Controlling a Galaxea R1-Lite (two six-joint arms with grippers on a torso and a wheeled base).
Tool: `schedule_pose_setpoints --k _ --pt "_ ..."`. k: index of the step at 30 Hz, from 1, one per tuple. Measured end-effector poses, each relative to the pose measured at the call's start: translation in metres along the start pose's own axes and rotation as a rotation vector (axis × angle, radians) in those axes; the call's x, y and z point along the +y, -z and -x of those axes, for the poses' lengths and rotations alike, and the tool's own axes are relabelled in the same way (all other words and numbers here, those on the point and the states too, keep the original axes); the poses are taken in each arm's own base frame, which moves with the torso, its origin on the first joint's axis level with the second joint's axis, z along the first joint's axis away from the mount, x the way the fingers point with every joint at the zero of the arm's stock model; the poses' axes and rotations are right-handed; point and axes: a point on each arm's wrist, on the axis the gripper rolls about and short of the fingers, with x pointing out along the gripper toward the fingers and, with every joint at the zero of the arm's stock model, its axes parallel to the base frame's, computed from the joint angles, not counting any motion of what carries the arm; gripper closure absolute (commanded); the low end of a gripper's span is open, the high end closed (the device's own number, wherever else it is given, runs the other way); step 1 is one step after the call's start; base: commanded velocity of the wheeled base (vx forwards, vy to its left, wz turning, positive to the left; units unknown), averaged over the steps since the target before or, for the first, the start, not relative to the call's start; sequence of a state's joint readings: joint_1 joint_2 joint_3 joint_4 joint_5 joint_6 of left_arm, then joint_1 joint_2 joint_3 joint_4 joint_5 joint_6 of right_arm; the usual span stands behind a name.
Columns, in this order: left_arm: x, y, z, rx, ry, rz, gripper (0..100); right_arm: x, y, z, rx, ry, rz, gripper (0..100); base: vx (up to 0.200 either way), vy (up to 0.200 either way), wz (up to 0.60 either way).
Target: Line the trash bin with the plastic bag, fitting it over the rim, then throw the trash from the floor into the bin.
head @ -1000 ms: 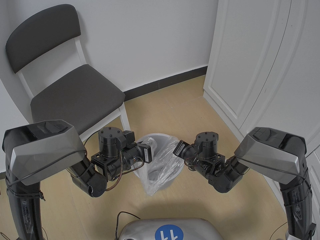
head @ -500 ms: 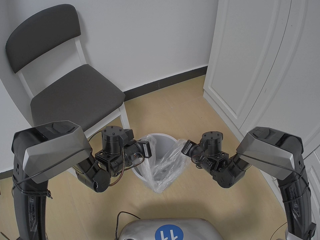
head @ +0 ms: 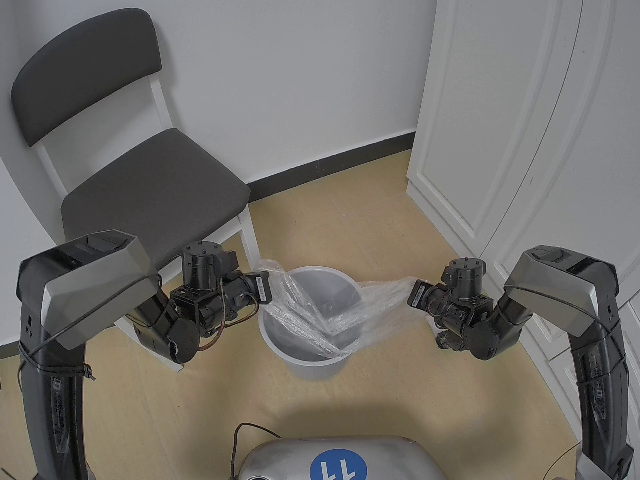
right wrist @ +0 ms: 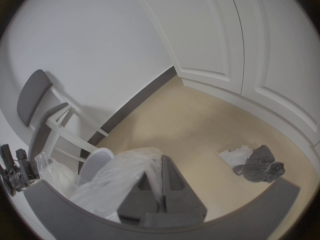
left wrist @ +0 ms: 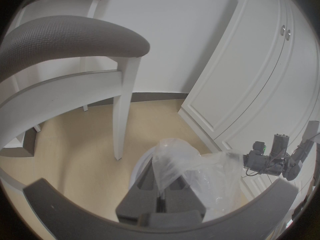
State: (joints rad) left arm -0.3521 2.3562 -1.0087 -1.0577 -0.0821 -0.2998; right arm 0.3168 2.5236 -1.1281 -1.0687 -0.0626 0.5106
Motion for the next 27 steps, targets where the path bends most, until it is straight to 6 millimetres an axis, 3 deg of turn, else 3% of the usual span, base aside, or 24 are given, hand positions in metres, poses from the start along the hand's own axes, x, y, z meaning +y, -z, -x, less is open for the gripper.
schedule_pose_setpoints --k 18,27 --pt "0.035 -0.007 0.002 0.06 -0.114 -0.052 100 -0.025 0.015 0.006 0.178 0.128 0.171 100 0.0 0.0 0.0" --pt "0.041 -0.006 0.0 0.083 -0.152 -0.053 100 -0.023 0.004 0.012 0.19 0.169 0.199 100 0.0 0.0 0.0"
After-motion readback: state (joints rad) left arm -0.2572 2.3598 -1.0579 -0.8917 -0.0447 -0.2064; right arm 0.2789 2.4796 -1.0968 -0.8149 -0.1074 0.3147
